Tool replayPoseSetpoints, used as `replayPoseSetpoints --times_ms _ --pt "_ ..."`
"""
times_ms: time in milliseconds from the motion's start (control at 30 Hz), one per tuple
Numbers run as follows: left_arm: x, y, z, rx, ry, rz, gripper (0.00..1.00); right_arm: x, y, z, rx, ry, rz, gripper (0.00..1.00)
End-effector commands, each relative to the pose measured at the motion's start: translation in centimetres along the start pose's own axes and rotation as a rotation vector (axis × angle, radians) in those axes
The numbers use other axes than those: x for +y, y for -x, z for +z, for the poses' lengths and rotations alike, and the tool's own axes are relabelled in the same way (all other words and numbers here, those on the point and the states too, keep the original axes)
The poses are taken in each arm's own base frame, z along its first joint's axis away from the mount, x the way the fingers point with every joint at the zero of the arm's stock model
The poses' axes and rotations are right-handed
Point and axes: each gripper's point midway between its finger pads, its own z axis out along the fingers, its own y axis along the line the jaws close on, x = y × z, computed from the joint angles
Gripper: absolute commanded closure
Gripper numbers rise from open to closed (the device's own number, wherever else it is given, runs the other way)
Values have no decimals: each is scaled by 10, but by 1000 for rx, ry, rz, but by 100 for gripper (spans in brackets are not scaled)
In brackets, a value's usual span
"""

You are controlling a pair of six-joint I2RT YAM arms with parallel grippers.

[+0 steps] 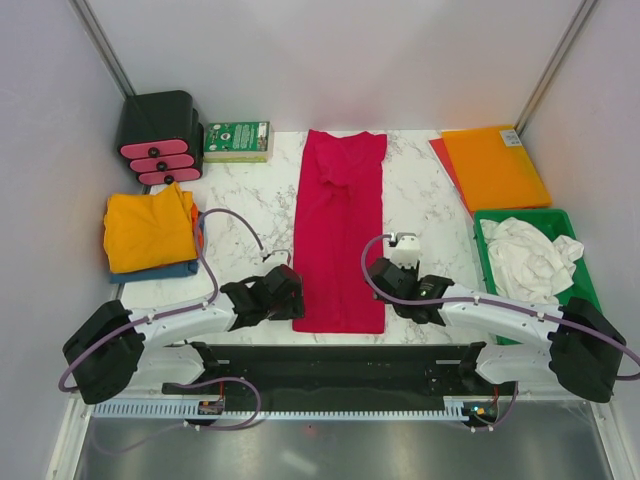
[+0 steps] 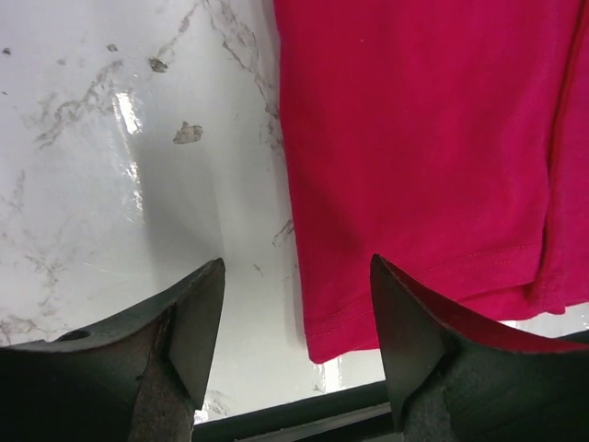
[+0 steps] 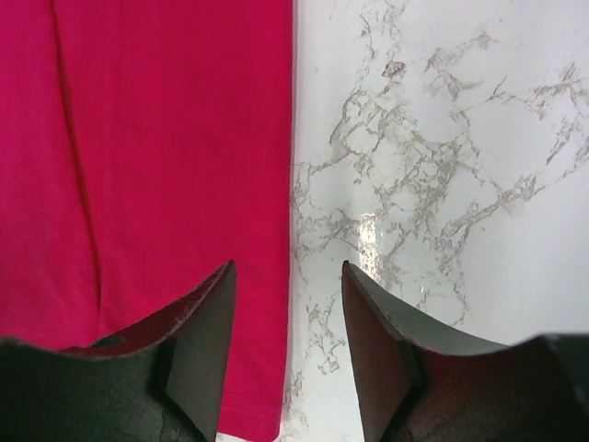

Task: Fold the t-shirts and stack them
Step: Fold the tshirt

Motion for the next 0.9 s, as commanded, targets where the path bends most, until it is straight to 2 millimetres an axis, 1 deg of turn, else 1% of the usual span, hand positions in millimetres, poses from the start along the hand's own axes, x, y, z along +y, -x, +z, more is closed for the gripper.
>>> replayPoseSetpoints --times_ms 0,67,200,367,500,567,633,667,767,867 --pt "-7 -19 -1 74 -33 -40 31 2 2 0 -21 -1 39 43" --pt "-7 -26 -5 98 -36 -41 33 2 0 -2 -18 2 51 43" --pt "-2 -40 -11 121 -41 -45 44 -1 -7 -4 -15 3 62 43" --pt "9 -54 -5 167 11 -36 50 -2 -14 -6 -10 4 79 43" --pt "11 -59 -2 189 38 -26 64 -3 -17 -7 -7 -7 78 43" --pt "12 -59 -1 188 49 -22 69 -3 -19 -8 -5 -6 74 43" --pt "13 -60 0 191 54 -22 76 -2 -21 -8 0 -7 72 43" --pt "12 -61 -1 199 51 -23 86 -2 -21 -9 -2 -5 75 44" --pt "12 -61 -2 194 47 -27 95 -3 -25 -13 -3 -6 79 44" --pt "14 -61 -3 191 51 -24 98 0 -31 -17 12 13 82 43"
